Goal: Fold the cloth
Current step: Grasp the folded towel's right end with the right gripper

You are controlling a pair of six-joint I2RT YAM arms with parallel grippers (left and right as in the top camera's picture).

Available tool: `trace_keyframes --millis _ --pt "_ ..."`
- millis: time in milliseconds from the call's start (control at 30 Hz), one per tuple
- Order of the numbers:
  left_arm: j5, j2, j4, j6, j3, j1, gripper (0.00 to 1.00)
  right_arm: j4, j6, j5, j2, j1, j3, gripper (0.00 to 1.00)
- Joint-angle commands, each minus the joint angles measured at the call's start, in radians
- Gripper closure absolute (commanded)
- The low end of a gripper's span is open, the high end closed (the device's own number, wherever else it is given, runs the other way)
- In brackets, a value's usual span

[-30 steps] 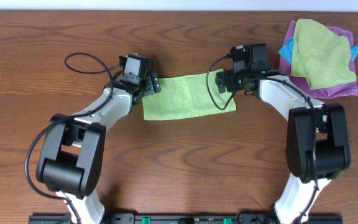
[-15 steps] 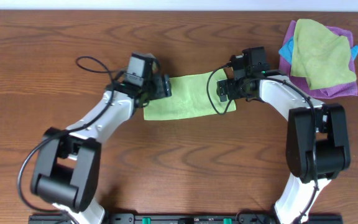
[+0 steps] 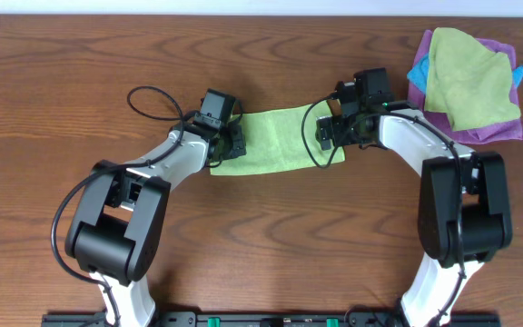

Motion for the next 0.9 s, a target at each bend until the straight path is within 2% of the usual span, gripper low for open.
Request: trace_keyframes --millis 0,67,133,167,333,533,567,600,633,733,767,800,867 --pt "-0.022 0.058 -0.006 -0.023 0.01 0.002 0.94 -0.021 0.0 -0.055 -0.004 0.005 0.006 0.03" --pt "-0.022 0.065 -0.007 -0.023 0.01 0.002 0.94 -0.021 0.0 -0.069 -0.004 0.008 0.006 0.06" --pt "-0.022 0.066 -0.007 -0.023 0.01 0.002 0.94 -0.021 0.0 -0.076 -0.004 0.016 0.006 0.21" --pt "-0.022 0.066 -0.007 -0.023 0.01 0.002 0.94 -0.021 0.0 -0.079 -0.004 0.022 0.006 0.25" --pt "-0.022 0.066 -0.007 -0.023 0.01 0.002 0.94 -0.028 0.0 -0.073 -0.003 0.059 0.004 0.3" --pt "-0.022 0.066 -0.007 -0.023 0.01 0.002 0.94 -0.03 0.007 -0.049 -0.003 0.087 0.004 0.51" --pt "-0.022 0.066 -0.007 -0.023 0.01 0.002 0.94 -0.032 0.016 -0.032 -0.003 0.088 0.004 0.52" --pt "-0.022 0.066 -0.007 -0.023 0.01 0.002 0.94 -0.033 0.027 -0.011 -0.003 0.089 0.004 0.57" --pt "-0.022 0.066 -0.007 -0.023 0.01 0.002 0.94 -0.035 0.038 0.011 -0.003 0.089 0.004 0.67" --pt "-0.022 0.066 -0.007 -0.023 0.01 0.002 0.94 -0.035 0.053 0.075 -0.003 0.089 0.004 0.84" --pt "-0.022 0.066 -0.007 -0.023 0.01 0.002 0.94 -0.033 0.053 0.108 -0.003 0.089 0.004 0.95" --pt "-0.021 0.066 -0.007 -0.023 0.01 0.002 0.94 -0.031 0.053 0.129 -0.003 0.089 0.004 0.99" --pt "-0.022 0.066 -0.007 -0.023 0.01 0.002 0.94 -0.026 0.052 0.144 -0.003 0.089 0.004 0.99"
